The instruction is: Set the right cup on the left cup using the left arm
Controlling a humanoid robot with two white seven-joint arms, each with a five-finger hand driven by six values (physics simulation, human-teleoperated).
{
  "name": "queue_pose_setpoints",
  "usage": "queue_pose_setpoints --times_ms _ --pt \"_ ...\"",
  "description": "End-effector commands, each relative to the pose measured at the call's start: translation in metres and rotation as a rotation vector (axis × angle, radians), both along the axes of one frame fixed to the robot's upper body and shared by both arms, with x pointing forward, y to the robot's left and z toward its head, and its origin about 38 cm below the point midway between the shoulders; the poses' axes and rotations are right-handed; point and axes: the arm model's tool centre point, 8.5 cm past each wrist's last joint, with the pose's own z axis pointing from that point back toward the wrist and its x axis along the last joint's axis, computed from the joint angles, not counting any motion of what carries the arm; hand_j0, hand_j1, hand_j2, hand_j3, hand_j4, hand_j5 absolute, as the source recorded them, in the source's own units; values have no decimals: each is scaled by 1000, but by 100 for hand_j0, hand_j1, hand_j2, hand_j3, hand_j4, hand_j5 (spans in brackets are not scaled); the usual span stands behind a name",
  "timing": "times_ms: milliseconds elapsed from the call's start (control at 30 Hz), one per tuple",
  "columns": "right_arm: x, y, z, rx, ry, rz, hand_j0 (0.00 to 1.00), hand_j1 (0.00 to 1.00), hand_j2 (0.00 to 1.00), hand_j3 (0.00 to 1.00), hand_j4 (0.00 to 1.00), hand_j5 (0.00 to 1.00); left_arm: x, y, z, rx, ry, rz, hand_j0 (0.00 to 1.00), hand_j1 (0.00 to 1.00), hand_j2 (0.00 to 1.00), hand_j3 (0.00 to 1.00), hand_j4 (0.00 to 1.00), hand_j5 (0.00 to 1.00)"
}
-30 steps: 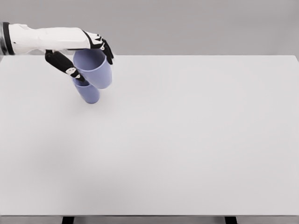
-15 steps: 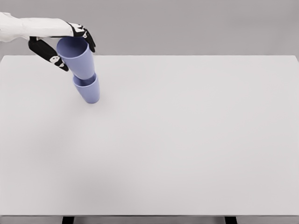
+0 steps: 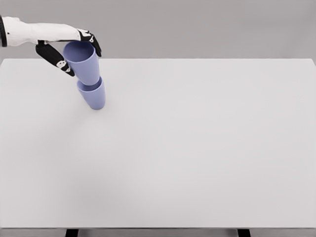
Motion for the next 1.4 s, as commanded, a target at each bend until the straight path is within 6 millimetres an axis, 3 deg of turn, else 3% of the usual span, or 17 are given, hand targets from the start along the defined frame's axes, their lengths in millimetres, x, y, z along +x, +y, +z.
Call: queue_pose_setpoints --times_ms 0,333,500,1367 --pt "0 0 0 1 0 1 100 100 100 100 100 100 0 0 -1 -8 8 4 47 47 47 47 47 47" --pt "0 0 0 1 0 1 100 100 100 100 100 100 5 9 0 -7 5 38 47 47 47 47 47 47" --pt "0 0 0 1 0 2 100 100 100 100 100 100 16 2 -4 -11 10 49 47 47 47 47 47 47" --pt "0 0 0 1 0 1 100 100 100 100 100 100 15 4 -13 -8 27 54 49 49 49 49 49 49"
